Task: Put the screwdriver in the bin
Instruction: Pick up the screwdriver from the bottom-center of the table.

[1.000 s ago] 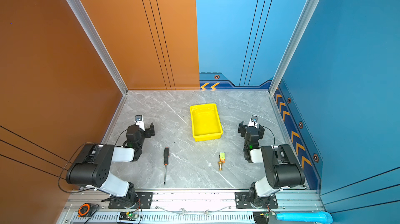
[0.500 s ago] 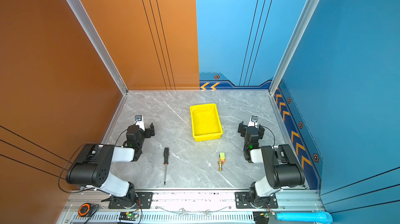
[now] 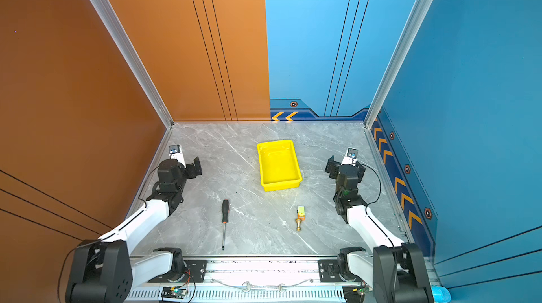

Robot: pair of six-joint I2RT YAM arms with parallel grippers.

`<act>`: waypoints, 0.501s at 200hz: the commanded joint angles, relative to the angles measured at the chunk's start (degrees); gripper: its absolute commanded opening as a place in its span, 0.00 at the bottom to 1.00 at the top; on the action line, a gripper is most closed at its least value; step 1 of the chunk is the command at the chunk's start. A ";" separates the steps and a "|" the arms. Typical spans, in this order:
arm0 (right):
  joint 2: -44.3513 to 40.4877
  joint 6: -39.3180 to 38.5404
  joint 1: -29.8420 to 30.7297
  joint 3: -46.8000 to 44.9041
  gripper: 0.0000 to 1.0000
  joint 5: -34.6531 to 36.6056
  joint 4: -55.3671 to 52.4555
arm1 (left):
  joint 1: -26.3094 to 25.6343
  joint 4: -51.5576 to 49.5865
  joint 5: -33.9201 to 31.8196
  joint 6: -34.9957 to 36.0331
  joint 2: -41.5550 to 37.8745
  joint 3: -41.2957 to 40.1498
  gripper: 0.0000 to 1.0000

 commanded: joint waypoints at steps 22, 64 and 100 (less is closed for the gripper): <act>-8.37 17.29 1.57 11.89 1.00 3.31 -37.83 | -7.91 -30.10 -6.10 -11.13 -7.13 10.14 0.98; -5.72 18.21 8.21 22.47 1.00 0.22 -55.44 | -16.44 -47.86 -5.50 -19.60 -5.53 18.55 0.98; -4.75 16.27 19.57 24.76 1.00 1.24 -60.09 | -21.85 -57.81 -3.21 -25.33 -3.14 23.65 0.98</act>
